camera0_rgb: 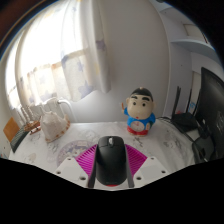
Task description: Arrange mouse
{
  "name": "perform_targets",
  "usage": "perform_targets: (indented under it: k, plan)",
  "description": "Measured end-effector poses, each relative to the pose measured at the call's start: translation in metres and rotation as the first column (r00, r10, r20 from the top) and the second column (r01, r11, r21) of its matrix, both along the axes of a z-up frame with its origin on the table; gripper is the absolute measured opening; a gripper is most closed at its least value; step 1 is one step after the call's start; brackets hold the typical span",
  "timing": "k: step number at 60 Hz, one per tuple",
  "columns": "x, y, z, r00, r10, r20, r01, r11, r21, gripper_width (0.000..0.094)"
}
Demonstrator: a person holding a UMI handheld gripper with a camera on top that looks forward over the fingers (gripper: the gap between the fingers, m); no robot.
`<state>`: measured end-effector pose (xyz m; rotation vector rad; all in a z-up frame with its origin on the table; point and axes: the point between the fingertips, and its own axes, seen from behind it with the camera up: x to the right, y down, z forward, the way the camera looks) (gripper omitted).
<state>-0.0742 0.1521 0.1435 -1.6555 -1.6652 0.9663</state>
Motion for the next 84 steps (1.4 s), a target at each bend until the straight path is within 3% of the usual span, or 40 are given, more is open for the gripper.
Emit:
perform_targets:
  k: [11,20,24,27,32,34,43,52,62,74,84]
  plan:
    - [-0.035,-0.125,-0.064,0.996,0.061,0.058,-0.06,0.998,-0.015,0.0446]
    - [-0.04,-0.161,-0.139,0.988,0.036,0.153,-0.04,0.999,0.026,0.0447]
    - [-0.036,-0.169,-0.158,0.98,0.037,0.194,-0.042,0.999,0.021,0.0504]
    - [-0.036,-0.169,-0.155,0.982,0.029,0.185,-0.039,0.998,0.046,0.055]
    - [-0.027,-0.168,-0.138,0.981,0.012,0.193,-0.026,0.997,0.068,0.087]
    - [-0.021,-0.169,-0.127,0.98,0.014,0.198,-0.028,0.997,0.071,0.0834]
    - [0.04,-0.161,-0.05,0.975,-0.036,0.22,0.022,0.997,0.068,0.085]
    - [0.14,-0.145,0.002,0.954,-0.068,0.293,0.033,0.992,0.123,0.0858]
    - [0.207,-0.137,0.025,0.941,-0.094,0.324,0.051,0.989,0.139,0.0855]
    - [0.204,-0.122,0.041,0.958,-0.089,0.272,0.048,0.987,0.153,0.0857]
    - [0.209,-0.12,0.04,0.961,-0.04,0.274,0.001,0.99,0.143,0.0855]
